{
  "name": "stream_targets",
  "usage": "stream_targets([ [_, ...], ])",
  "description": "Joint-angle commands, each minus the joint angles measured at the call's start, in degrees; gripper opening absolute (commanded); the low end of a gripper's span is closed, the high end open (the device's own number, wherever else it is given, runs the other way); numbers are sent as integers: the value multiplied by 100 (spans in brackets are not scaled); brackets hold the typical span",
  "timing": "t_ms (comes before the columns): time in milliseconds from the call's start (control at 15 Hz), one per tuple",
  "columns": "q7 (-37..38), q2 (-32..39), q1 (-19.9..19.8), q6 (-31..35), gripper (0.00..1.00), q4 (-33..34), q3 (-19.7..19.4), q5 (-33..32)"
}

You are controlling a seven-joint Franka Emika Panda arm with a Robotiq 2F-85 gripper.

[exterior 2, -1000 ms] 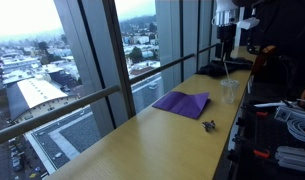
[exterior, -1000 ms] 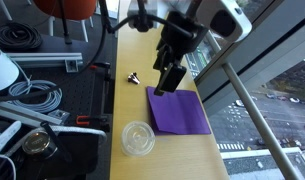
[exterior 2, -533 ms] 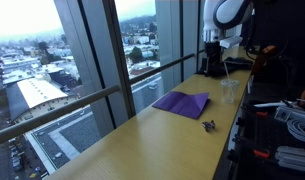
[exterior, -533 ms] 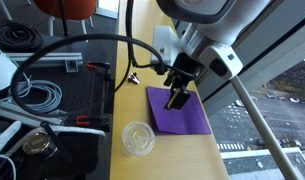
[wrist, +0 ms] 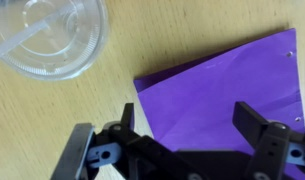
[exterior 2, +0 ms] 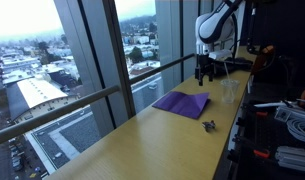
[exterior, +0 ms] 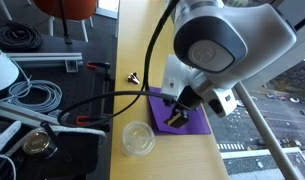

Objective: Open the purple file

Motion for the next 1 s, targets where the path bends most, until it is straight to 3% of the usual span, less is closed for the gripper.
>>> stream_targets([
  [0, -161, 425, -73, -451, 100, 574, -39, 166],
  [933, 131, 1285, -94, -684, 100, 1204, -254, 79],
])
